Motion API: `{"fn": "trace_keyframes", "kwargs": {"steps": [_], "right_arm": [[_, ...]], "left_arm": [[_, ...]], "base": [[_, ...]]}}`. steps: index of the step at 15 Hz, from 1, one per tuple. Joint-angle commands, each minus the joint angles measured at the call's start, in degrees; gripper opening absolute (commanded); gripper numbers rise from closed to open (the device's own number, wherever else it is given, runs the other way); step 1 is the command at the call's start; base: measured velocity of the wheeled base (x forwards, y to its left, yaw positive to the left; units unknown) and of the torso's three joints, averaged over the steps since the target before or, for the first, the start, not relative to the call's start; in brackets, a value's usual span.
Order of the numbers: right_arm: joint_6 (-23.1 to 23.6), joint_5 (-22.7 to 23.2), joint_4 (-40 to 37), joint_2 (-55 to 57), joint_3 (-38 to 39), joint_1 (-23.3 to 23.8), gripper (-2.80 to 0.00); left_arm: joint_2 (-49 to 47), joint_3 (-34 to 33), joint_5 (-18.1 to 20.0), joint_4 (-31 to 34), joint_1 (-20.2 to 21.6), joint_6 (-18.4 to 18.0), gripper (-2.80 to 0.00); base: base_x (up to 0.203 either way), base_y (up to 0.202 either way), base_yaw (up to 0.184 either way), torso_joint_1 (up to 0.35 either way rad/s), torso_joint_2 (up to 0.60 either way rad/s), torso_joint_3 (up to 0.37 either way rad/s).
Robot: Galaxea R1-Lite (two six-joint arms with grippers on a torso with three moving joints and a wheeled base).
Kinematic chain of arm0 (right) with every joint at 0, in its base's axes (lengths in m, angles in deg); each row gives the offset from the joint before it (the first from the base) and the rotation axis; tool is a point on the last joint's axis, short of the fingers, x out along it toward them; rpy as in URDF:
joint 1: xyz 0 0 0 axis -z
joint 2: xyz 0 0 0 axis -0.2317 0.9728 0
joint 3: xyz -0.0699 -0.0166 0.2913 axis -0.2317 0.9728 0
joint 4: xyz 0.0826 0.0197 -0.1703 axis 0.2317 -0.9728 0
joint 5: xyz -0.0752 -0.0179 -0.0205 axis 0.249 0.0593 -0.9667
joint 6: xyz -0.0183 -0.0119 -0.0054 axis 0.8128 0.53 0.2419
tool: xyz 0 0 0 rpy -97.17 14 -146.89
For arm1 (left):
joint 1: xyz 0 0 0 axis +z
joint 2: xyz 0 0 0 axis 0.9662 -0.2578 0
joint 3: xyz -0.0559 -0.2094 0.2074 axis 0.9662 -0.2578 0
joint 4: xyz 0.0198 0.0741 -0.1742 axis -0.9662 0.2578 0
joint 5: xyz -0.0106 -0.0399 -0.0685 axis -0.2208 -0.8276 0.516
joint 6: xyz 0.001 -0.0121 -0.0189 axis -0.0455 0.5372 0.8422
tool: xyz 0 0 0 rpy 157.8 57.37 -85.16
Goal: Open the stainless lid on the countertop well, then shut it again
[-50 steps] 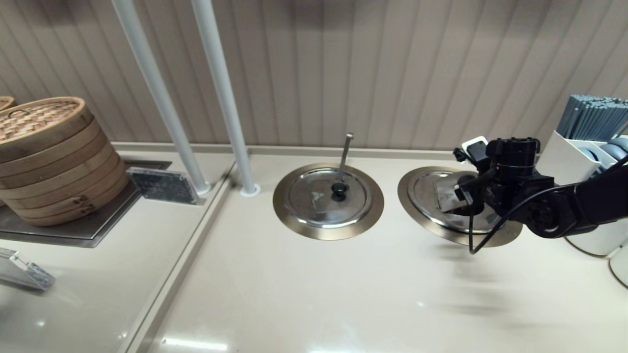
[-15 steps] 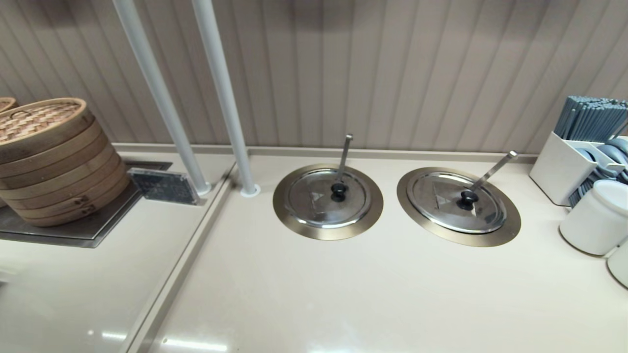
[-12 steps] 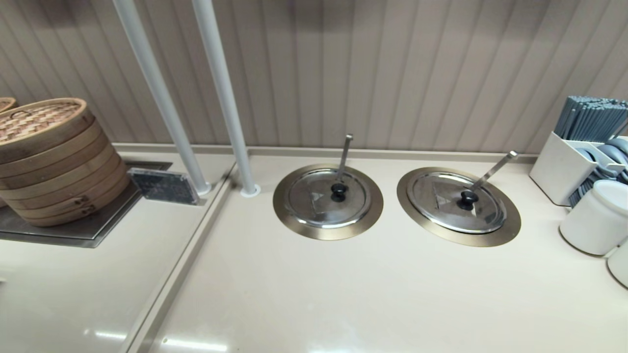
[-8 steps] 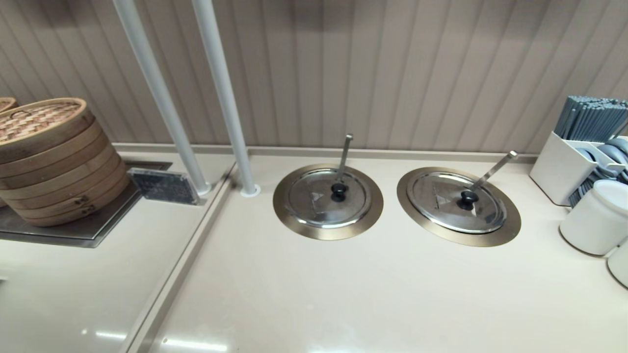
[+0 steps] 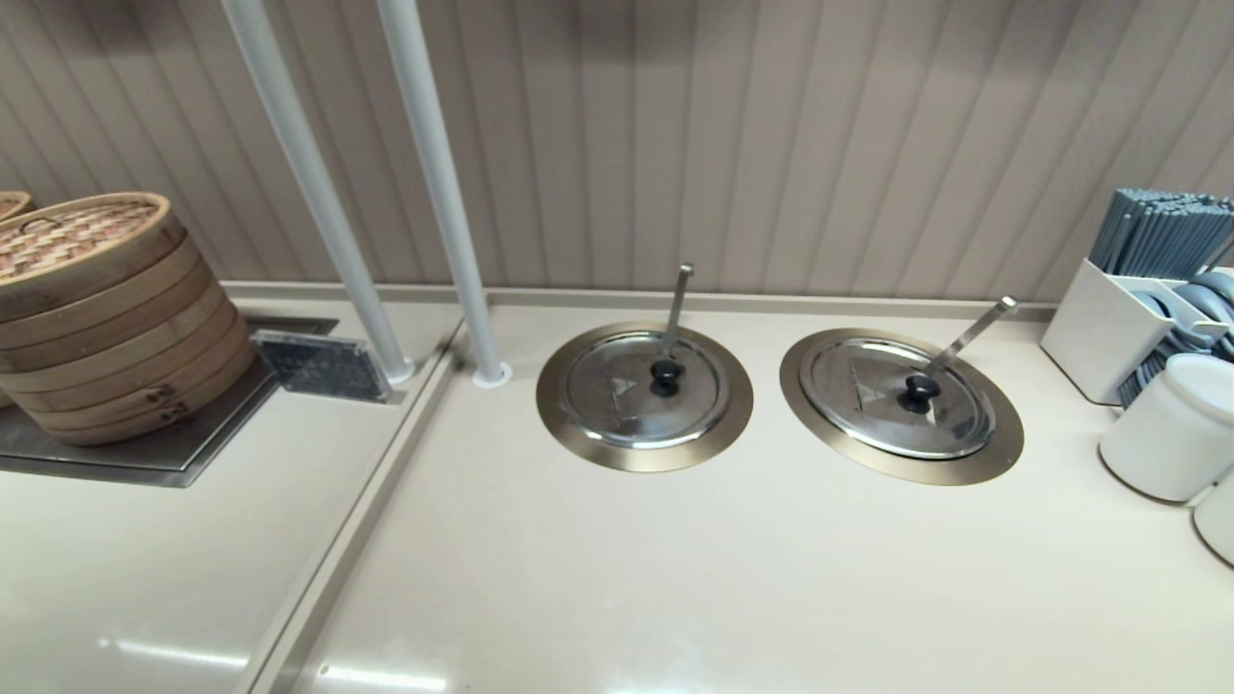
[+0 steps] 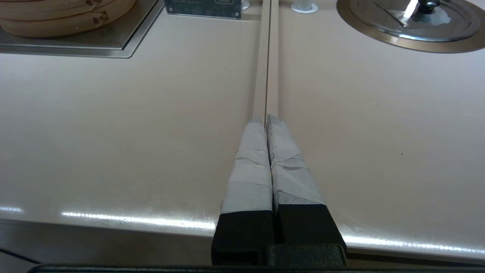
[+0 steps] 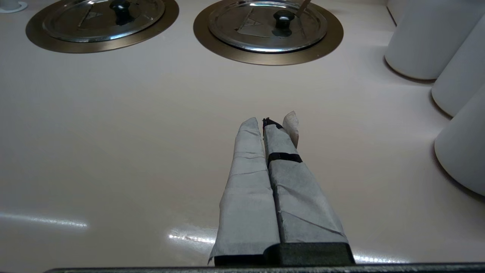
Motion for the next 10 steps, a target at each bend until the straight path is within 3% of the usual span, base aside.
{"fn": "trace_keyframes", "kwargs": {"steps": [1, 10], "right_arm": [[0.0, 0.0, 0.0, 0.3, 0.0, 0.0, -2.8], [-0.6, -0.3, 0.1, 0.3, 0.0, 0.0, -2.8]], "left_arm": [[0.0, 0.1, 0.0, 0.0, 0.0, 0.0, -2.8], [0.0, 0.0, 0.0, 0.0, 0.0, 0.0, -2.8]], "base": [[0.0, 0.0, 0.0, 0.0, 0.0, 0.0], [0.0, 0.0, 0.0, 0.0, 0.0, 0.0]]}}
